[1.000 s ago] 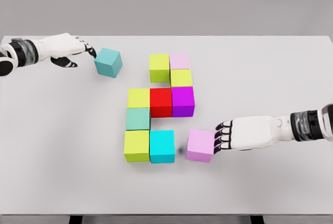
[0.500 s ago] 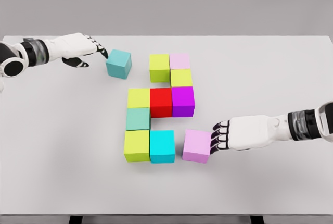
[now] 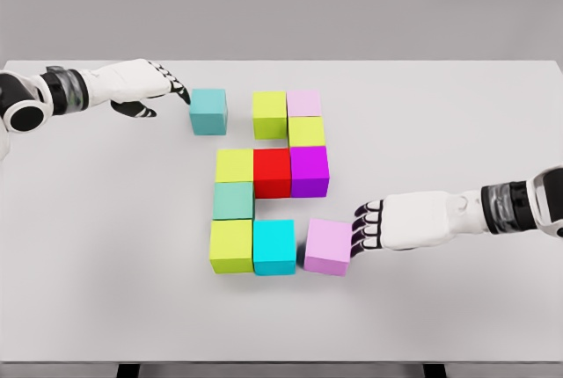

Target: Assemble the squares on the desktop into the number 2

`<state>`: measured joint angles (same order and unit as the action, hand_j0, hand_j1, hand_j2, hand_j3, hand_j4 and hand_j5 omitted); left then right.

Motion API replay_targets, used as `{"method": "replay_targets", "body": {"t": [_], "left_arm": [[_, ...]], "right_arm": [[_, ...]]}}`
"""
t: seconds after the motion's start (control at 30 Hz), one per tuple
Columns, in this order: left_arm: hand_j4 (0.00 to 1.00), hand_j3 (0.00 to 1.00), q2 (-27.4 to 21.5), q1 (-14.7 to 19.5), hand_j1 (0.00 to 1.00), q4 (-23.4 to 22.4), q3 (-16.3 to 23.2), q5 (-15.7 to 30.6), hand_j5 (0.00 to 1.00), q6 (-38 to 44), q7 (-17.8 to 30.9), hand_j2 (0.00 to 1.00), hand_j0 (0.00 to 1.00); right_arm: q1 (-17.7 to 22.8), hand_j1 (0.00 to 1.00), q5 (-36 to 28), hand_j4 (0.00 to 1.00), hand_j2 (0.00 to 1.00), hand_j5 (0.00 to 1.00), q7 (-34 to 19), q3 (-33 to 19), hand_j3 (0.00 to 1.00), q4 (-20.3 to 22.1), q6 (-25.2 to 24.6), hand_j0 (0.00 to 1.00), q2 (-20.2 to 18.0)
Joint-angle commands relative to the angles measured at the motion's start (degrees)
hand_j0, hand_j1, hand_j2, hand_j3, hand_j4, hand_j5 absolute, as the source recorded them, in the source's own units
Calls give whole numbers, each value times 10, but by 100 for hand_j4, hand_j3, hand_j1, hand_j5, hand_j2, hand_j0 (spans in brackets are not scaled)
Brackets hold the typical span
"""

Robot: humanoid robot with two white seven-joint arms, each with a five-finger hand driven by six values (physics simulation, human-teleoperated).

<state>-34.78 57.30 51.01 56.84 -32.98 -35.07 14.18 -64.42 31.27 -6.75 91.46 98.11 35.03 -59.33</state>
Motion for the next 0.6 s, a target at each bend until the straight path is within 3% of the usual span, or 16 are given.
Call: {"method": "replay_targets", "body": {"t": [0.0, 0.57], "left_arm": [[73, 73, -2, 0, 73, -1, -1, 3, 73, 1, 0, 73, 73], [73, 73, -13, 0, 73, 0, 10, 3, 73, 1, 0, 73, 73]], "right_arm": [[0, 93, -3, 93, 93, 93, 0, -4, 93, 0, 0, 93, 4], [0, 93, -5, 93, 93, 93, 0, -7, 93, -31, 0, 93, 24]]}}
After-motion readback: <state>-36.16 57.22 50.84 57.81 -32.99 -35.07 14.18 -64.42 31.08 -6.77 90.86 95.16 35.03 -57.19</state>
